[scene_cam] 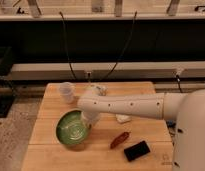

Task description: Drag the ceramic bowl in a circle

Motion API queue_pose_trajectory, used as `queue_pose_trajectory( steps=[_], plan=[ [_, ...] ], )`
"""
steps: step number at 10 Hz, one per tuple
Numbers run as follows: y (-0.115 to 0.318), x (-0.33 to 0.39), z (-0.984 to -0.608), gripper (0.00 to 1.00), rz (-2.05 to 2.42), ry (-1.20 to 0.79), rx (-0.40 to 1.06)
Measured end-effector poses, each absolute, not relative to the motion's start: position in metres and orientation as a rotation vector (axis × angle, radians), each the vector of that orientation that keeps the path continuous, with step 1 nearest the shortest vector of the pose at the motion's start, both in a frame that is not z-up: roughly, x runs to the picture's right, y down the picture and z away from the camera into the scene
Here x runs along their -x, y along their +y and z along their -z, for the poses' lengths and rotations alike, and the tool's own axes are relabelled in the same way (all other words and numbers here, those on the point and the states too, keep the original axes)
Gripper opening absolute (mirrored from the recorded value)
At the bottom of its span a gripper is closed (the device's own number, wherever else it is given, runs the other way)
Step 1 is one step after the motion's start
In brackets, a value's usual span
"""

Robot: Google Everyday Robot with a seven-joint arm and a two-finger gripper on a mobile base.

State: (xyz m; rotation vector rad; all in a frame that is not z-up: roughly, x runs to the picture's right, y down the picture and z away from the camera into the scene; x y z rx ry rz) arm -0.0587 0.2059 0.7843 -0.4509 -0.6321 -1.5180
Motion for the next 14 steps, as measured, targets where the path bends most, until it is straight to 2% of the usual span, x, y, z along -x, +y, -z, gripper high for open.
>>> queue_pose_trajectory(
  steps=[14],
  plan=[
    [0.2052,0.0571,-0.78,0.04,1.589,-0.668,0.422]
  ],
)
